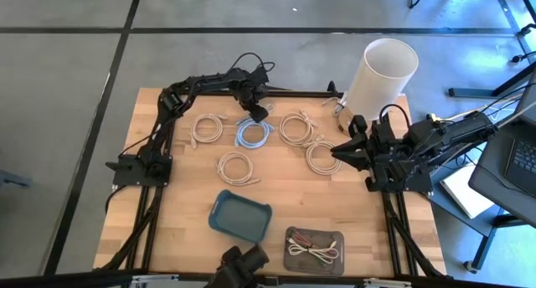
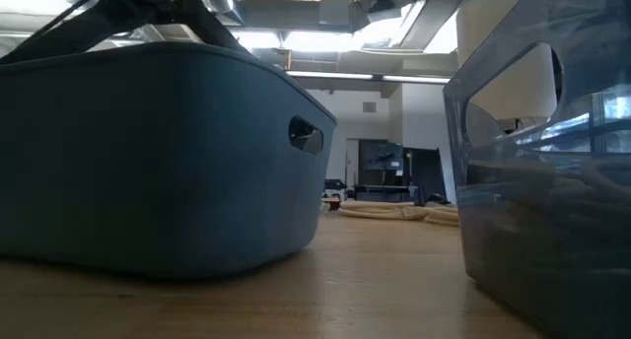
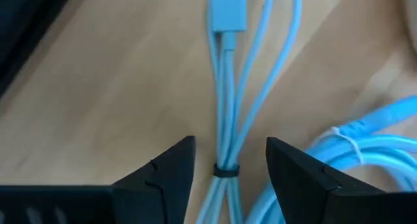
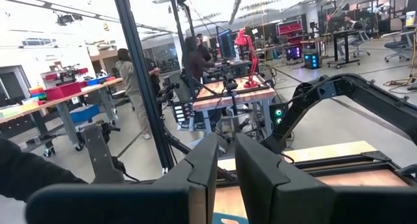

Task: Pick & Place USB Port
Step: Put the blue charger cable into the black bin

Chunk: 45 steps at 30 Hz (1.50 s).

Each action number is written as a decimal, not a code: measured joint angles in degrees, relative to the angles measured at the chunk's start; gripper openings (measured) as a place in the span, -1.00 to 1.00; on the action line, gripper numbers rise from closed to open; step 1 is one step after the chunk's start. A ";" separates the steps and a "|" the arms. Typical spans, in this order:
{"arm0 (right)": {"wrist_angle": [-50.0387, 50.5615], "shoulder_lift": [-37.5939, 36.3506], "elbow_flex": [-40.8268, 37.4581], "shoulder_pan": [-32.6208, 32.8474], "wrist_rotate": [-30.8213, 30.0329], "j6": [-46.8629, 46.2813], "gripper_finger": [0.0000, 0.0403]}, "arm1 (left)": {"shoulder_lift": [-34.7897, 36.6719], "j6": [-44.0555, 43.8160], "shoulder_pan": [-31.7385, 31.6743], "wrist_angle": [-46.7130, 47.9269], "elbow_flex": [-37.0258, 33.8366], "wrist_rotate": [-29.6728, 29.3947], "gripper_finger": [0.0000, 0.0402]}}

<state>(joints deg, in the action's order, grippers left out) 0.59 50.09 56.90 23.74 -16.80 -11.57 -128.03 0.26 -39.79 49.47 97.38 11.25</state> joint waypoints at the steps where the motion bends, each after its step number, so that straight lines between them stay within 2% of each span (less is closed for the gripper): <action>1: -0.09 0.00 0.00 -0.01 -0.01 -0.09 -0.71 | -0.43 0.40 0.25 0.23 0.18 -0.17 -0.10; 8: -0.10 0.00 0.00 0.00 0.00 -0.42 -0.71 | -0.52 2.28 1.00 -0.32 0.34 -4.70 -0.22; 11: -0.08 0.00 0.01 0.01 -0.02 -0.03 -0.71 | -1.08 2.93 0.96 1.39 2.60 -6.75 -0.45; 15: 0.08 0.00 0.00 -0.01 -0.02 0.04 -0.71 | -1.07 3.49 0.55 -1.48 4.45 -7.37 -0.90; 17: 0.08 0.00 0.00 -0.01 -0.02 0.04 -0.71 | -1.10 3.52 0.37 -1.50 5.33 -7.45 -0.96; 20: 0.14 0.00 0.00 0.00 -0.03 0.02 -0.71 | -1.11 3.53 0.99 -0.46 7.55 -7.21 -0.99; 33: 0.81 0.00 0.00 0.01 -0.04 0.02 -0.71 | 0.76 7.92 7.60 18.92 27.46 -6.22 -0.99; 42: 4.04 -0.13 0.00 0.01 -0.04 0.47 -0.71 | 18.35 5.59 12.69 21.62 28.14 -5.61 -0.99; 45: 4.40 -0.68 0.00 0.01 -0.07 1.91 -0.71 | 24.86 4.61 15.17 22.59 28.15 -2.49 -0.99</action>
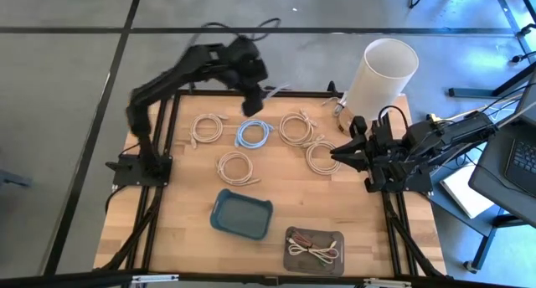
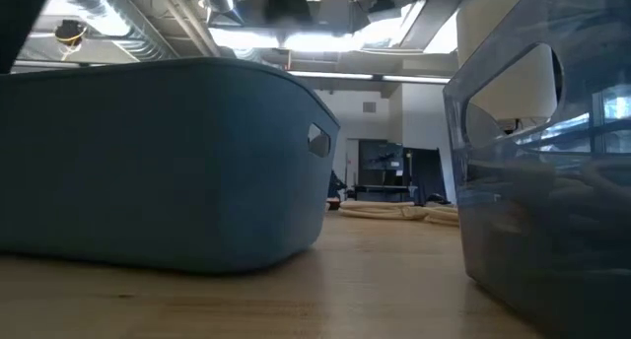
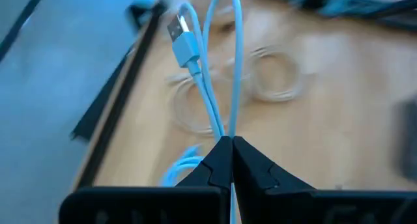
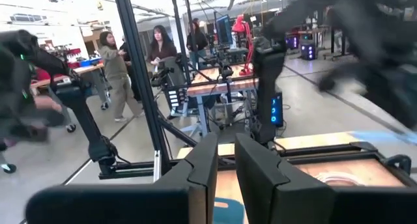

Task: Pick & Place USB Port
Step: Put the blue charger cable into the black bin

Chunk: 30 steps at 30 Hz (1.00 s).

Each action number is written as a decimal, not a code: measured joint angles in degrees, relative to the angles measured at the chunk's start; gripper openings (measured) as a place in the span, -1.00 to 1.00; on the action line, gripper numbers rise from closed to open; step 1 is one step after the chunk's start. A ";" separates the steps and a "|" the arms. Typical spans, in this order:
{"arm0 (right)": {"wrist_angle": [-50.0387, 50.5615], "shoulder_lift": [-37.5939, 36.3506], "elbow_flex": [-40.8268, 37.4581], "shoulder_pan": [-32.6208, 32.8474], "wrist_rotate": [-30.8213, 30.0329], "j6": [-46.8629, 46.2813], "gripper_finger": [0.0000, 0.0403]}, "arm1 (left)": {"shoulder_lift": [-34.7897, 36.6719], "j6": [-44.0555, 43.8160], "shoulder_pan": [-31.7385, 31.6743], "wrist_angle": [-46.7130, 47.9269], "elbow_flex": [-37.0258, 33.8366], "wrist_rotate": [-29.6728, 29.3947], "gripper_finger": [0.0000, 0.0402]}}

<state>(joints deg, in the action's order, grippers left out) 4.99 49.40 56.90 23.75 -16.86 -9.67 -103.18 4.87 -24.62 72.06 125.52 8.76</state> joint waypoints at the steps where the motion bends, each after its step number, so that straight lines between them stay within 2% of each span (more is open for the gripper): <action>1: 0.17 -0.38 0.00 0.00 0.02 0.59 -0.71 | 2.04 -0.08 1.01 0.20 -0.29 1.10 -0.99; 4: 0.64 -1.80 0.00 -0.02 0.01 1.12 -0.71 | 7.66 -2.89 4.66 1.42 -3.01 2.40 -0.99; 7: 1.11 -3.45 0.00 0.00 0.02 1.11 -0.71 | 12.03 -7.30 9.38 4.37 -8.92 -0.03 -0.99; 11: 1.25 -5.05 0.00 0.00 0.00 1.09 -0.71 | 16.61 -14.92 16.26 3.30 -22.54 -0.27 -0.99; 15: 1.30 -5.33 0.00 0.00 0.02 1.13 -0.71 | 20.31 -20.66 21.93 -6.30 -37.37 2.57 -0.99; 20: 1.30 -5.13 0.00 0.00 0.02 1.09 -0.71 | 22.01 -25.48 25.31 -18.88 -49.81 7.82 -0.99; 23: 1.11 -5.13 0.00 0.00 0.02 1.05 -0.71 | 22.03 -24.87 26.63 -19.64 -54.26 8.03 -0.99; 30: 0.64 -5.13 0.00 0.00 -0.31 1.07 -0.71 | 21.75 -24.54 29.52 -22.96 -63.51 13.01 -0.99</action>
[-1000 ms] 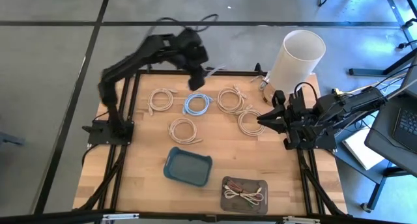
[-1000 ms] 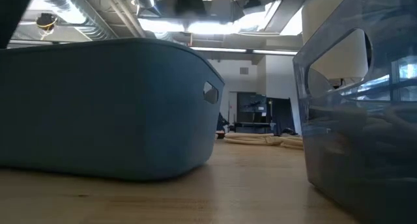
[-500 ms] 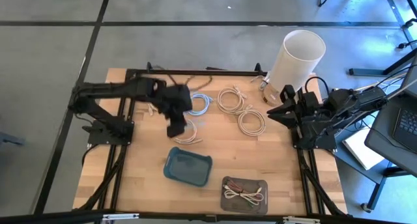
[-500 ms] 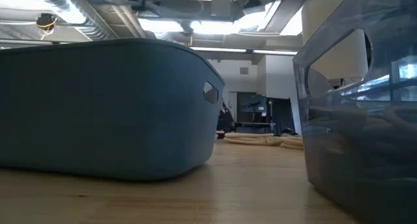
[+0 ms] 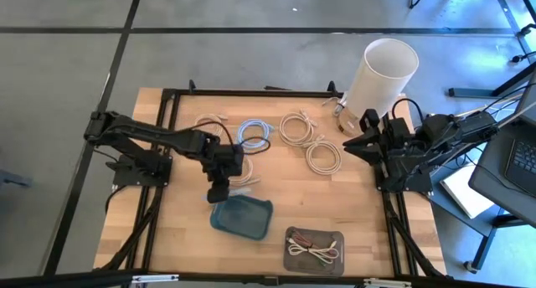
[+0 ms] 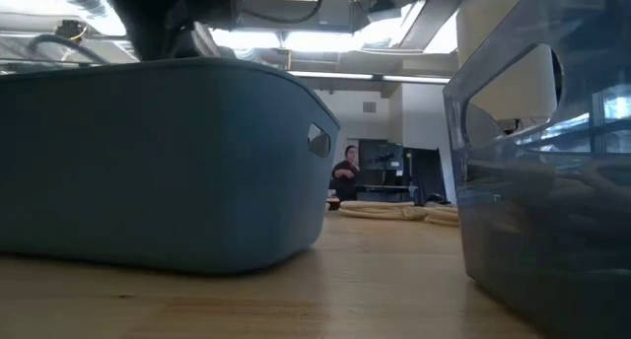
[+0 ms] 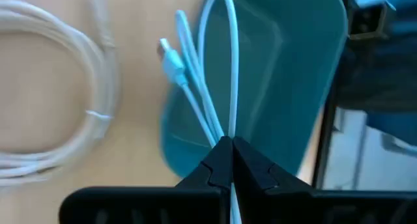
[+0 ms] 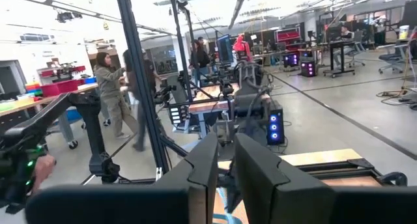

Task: Pick & Place USB Port
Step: Put the blue charger cable into the black bin

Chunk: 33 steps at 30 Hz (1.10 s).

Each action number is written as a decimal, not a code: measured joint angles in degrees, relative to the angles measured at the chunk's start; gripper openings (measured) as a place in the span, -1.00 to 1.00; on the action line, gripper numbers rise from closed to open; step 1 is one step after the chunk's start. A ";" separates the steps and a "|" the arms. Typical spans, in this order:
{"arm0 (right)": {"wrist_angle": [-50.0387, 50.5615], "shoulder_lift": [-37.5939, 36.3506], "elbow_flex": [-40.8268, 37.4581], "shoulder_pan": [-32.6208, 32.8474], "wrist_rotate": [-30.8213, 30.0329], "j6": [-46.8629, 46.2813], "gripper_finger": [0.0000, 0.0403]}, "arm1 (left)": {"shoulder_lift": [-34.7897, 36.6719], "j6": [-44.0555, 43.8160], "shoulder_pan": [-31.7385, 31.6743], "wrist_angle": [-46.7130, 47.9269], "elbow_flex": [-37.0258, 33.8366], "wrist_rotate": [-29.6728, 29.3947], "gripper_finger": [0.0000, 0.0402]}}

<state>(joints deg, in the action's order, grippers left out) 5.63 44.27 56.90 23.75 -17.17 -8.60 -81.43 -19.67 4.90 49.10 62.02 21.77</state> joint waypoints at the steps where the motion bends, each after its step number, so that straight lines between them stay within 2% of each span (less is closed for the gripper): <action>1: -0.02 0.01 0.00 0.00 -0.43 0.04 -0.71 | 0.00 -0.23 0.38 -1.23 -0.91 0.58 -0.99; 9: -0.11 0.04 0.00 0.00 -1.22 0.04 -0.71 | -0.78 1.81 4.67 -5.92 -1.88 3.46 -0.99; 15: -0.27 0.08 0.00 0.00 -2.25 0.05 -0.71 | -5.86 6.22 5.34 -5.67 0.55 6.50 -0.99; 20: -1.09 0.26 0.00 0.00 -2.73 -0.01 -0.71 | -12.77 14.06 5.16 -2.16 7.52 6.06 -0.99; 27: -1.08 0.28 0.00 0.00 -2.73 -0.11 -0.71 | -16.36 17.45 4.68 13.63 21.97 2.79 -0.99; 33: -0.84 0.28 0.00 0.00 -2.73 0.02 -0.71 | -14.25 16.54 4.17 11.19 35.35 -0.91 -0.99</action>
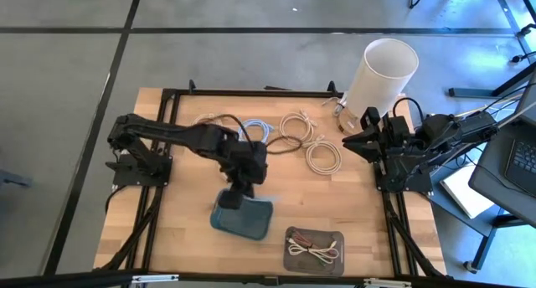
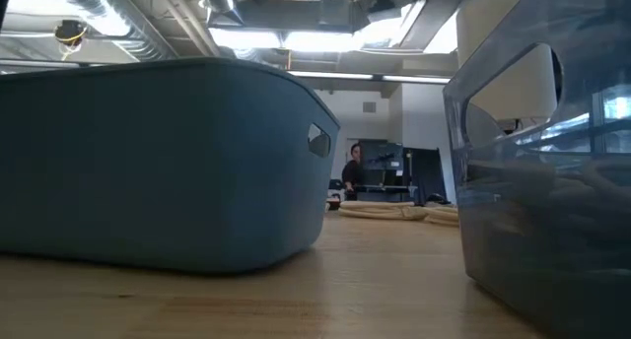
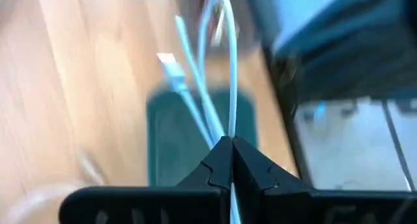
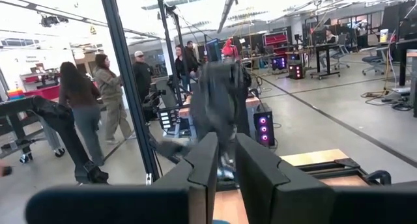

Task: Pick & Place USB Port
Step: Put the blue charger cable into the black bin

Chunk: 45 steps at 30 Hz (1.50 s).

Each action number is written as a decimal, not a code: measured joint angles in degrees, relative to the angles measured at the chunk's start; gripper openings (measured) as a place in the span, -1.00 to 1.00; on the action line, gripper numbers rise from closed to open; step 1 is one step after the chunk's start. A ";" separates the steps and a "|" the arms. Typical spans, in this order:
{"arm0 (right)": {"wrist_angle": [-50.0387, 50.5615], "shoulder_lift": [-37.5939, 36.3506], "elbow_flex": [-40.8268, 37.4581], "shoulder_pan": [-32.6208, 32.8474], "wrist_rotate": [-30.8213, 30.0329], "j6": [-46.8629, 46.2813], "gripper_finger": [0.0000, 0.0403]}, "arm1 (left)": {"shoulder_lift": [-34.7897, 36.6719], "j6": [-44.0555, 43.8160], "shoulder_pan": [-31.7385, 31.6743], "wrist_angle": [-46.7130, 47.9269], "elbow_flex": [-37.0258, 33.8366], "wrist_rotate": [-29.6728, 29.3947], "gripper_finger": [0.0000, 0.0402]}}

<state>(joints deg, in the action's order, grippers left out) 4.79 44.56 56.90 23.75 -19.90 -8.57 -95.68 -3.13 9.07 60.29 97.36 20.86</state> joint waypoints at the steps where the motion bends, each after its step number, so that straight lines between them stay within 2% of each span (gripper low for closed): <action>1: 0.16 0.00 0.00 0.00 0.00 -0.01 -0.71 | 0.04 -0.37 0.04 -0.90 1.82 -0.11 -0.99; 4: 0.50 0.01 0.00 0.00 0.00 -0.01 -0.71 | 0.07 -0.26 1.04 -5.97 5.18 -0.41 -0.99; 7: 0.92 0.00 0.00 0.00 -0.02 -0.01 -0.71 | 0.07 1.05 1.76 -9.28 5.64 -0.69 -0.99; 12: 1.80 0.16 0.00 -0.02 -1.48 0.01 -0.71 | 1.18 4.16 -0.09 -13.41 5.55 -10.31 -0.99; 16: 1.76 0.62 0.00 -0.02 -1.53 0.06 -0.71 | 2.84 7.82 -3.11 -25.51 5.57 -12.18 -0.99; 22: 1.82 1.91 0.00 -0.02 -1.51 0.05 -0.71 | 3.15 13.86 -7.06 -41.25 5.57 -7.54 -0.99; 34: -2.96 4.79 0.00 -0.02 -1.06 2.47 -0.70 | 3.13 15.86 -10.93 -48.85 5.55 1.21 -0.99; 38: -5.85 5.38 0.00 0.00 -1.07 5.27 -0.56 | 3.15 15.92 -11.98 -49.51 5.55 1.39 -0.99; 45: -8.14 5.70 0.01 -0.04 -2.44 4.22 -0.07 | 2.76 15.91 -12.70 -52.00 5.55 1.58 -0.99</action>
<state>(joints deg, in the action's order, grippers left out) -3.35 50.25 56.91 23.71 -22.34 -4.36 -92.92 12.78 -3.63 8.28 102.91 22.44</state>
